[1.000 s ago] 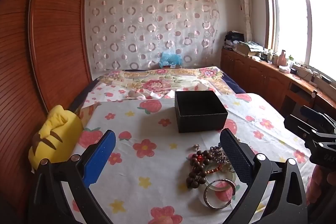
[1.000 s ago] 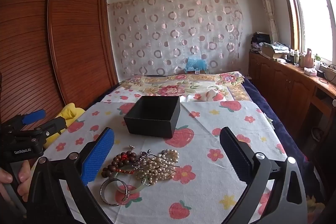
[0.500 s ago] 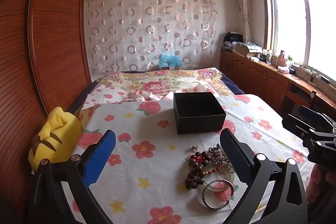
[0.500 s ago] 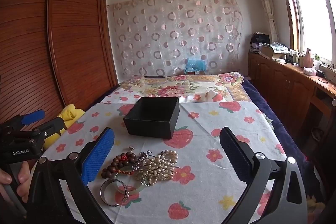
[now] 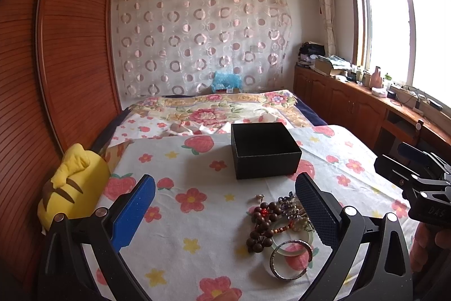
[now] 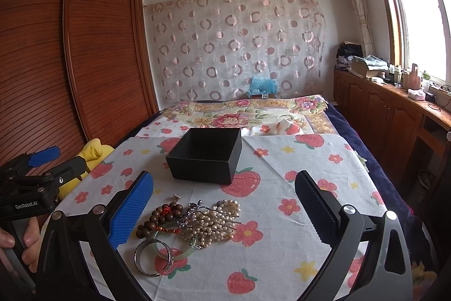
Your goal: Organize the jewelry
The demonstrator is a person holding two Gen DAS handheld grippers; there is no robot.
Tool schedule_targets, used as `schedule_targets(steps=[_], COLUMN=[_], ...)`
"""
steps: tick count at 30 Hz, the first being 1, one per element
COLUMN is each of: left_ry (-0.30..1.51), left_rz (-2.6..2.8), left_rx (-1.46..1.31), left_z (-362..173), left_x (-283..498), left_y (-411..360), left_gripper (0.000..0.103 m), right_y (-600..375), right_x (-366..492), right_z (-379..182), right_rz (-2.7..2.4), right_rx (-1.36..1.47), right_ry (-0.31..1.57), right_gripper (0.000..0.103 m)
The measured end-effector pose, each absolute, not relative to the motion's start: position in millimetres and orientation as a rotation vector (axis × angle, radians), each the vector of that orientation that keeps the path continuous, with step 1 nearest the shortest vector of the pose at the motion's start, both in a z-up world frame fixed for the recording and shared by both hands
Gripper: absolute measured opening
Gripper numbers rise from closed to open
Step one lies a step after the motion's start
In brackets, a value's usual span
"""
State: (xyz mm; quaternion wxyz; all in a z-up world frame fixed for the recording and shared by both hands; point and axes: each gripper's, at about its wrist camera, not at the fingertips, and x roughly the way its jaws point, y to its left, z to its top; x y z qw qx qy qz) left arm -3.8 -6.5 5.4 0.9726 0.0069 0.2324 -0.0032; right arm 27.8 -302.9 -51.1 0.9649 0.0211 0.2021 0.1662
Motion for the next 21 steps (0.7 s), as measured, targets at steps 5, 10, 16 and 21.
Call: schedule_targets(steps=[5,10,16,21], left_ry=[0.47,0.47,0.469,0.468], left_rz=[-0.007,-0.007,-0.007,-0.007], left_rx=[0.013,0.014,0.014,0.016], left_z=[5.1,6.9,4.9,6.3], left_x=[-3.3,-4.0,-3.4,-4.0], left_y=[-6.9,-9.3,-6.5,-8.6], left_gripper=[0.097,0.097,0.097,0.097], right_y=[-302.4,-302.3,-303.3,-307.4], right_x=[30.2,31.2,26.7,23.9], right_z=[-54.2,-54.7,-52.4,-50.1], right_rz=[0.336,0.335,0.334,0.334], right_rx=[0.043,0.044,0.041,0.042], right_ry=[0.409,0.409,0.406,0.403], right_gripper=[0.101,0.101,0.101,0.101])
